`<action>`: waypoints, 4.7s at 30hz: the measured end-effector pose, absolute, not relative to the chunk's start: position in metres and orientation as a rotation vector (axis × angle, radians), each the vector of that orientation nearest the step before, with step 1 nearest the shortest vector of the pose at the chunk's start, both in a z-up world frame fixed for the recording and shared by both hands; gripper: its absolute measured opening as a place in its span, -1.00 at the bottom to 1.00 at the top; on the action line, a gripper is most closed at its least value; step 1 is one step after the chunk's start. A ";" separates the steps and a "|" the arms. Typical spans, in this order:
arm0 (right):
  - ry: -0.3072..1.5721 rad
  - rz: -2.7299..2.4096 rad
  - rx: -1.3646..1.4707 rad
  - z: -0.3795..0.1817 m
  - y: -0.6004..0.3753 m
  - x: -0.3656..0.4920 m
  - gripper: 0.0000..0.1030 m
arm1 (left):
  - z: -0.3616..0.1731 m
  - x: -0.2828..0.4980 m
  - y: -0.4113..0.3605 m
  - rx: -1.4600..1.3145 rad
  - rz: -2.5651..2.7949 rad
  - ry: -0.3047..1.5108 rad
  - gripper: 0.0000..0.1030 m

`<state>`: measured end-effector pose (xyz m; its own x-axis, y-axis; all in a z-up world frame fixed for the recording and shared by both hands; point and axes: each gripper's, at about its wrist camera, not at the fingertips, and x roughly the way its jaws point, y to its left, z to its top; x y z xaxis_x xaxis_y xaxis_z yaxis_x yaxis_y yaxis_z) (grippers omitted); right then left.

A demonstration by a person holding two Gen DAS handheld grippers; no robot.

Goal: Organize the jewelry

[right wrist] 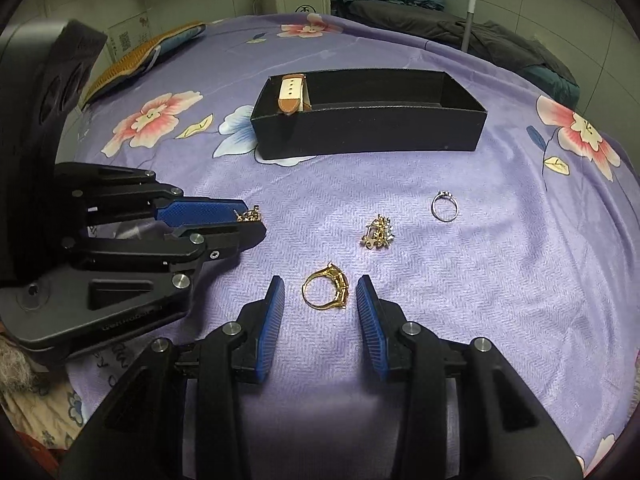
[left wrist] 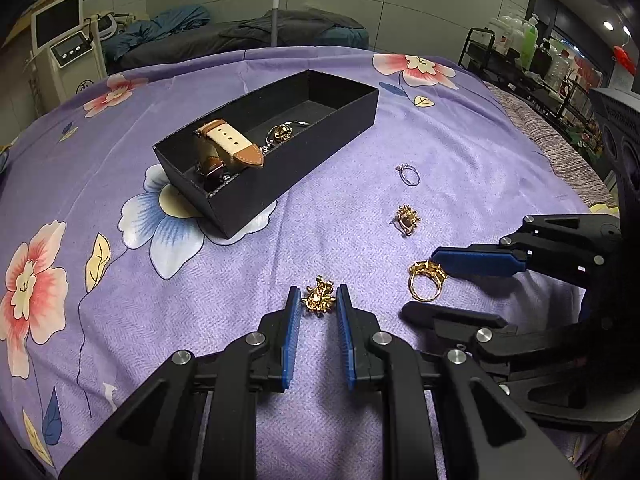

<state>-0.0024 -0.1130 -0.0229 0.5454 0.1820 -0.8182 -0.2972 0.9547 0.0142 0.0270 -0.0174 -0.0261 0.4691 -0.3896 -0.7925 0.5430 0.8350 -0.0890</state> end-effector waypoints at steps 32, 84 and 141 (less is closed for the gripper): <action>0.844 0.152 0.226 0.021 -0.158 0.052 -0.51 | 0.030 0.060 -0.019 0.177 -0.578 0.789 -0.65; 0.832 0.067 0.198 0.017 -0.177 0.073 0.30 | 0.027 0.061 0.001 0.151 -0.523 0.760 0.88; 0.956 0.113 -0.133 -0.024 -0.171 0.066 -0.09 | -0.031 0.024 -0.052 0.264 -0.648 0.883 0.23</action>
